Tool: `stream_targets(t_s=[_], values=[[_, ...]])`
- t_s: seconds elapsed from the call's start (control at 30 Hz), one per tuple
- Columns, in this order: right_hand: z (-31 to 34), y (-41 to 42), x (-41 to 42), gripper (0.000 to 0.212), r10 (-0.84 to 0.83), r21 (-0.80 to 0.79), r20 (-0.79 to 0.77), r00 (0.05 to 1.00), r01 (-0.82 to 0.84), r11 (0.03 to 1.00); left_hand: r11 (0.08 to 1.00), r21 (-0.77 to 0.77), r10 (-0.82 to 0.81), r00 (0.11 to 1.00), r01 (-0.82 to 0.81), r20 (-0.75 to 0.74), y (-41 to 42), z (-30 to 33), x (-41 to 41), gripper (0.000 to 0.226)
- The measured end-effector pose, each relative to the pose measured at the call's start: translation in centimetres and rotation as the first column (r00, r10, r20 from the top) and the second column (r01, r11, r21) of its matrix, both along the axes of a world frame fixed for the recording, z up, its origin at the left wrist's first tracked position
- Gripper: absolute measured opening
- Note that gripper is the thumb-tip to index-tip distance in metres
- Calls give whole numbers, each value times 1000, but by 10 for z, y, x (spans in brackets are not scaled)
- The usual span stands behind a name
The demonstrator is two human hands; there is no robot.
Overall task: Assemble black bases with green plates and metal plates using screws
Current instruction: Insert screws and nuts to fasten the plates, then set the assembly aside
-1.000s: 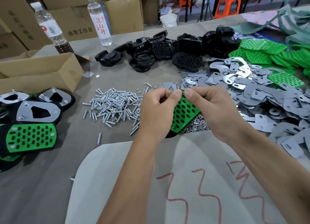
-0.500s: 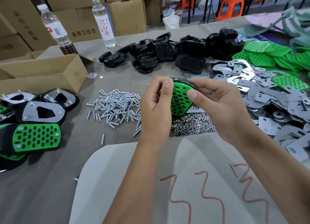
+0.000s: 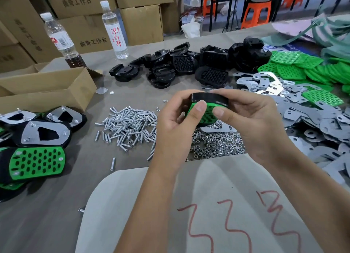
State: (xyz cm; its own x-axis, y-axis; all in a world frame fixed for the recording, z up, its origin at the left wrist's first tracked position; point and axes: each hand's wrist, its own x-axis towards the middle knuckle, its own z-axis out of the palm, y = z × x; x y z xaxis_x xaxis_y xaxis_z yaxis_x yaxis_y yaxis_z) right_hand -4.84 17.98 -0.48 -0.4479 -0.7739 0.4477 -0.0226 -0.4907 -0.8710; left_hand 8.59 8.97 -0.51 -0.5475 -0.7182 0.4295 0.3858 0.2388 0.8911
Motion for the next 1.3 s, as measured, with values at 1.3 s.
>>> stream_targets(t_s=[1.3], values=[[3,-7,10,12,-169,246,758,631,-37,969,828,559,-225,933,31,281,-13,6,12,51]])
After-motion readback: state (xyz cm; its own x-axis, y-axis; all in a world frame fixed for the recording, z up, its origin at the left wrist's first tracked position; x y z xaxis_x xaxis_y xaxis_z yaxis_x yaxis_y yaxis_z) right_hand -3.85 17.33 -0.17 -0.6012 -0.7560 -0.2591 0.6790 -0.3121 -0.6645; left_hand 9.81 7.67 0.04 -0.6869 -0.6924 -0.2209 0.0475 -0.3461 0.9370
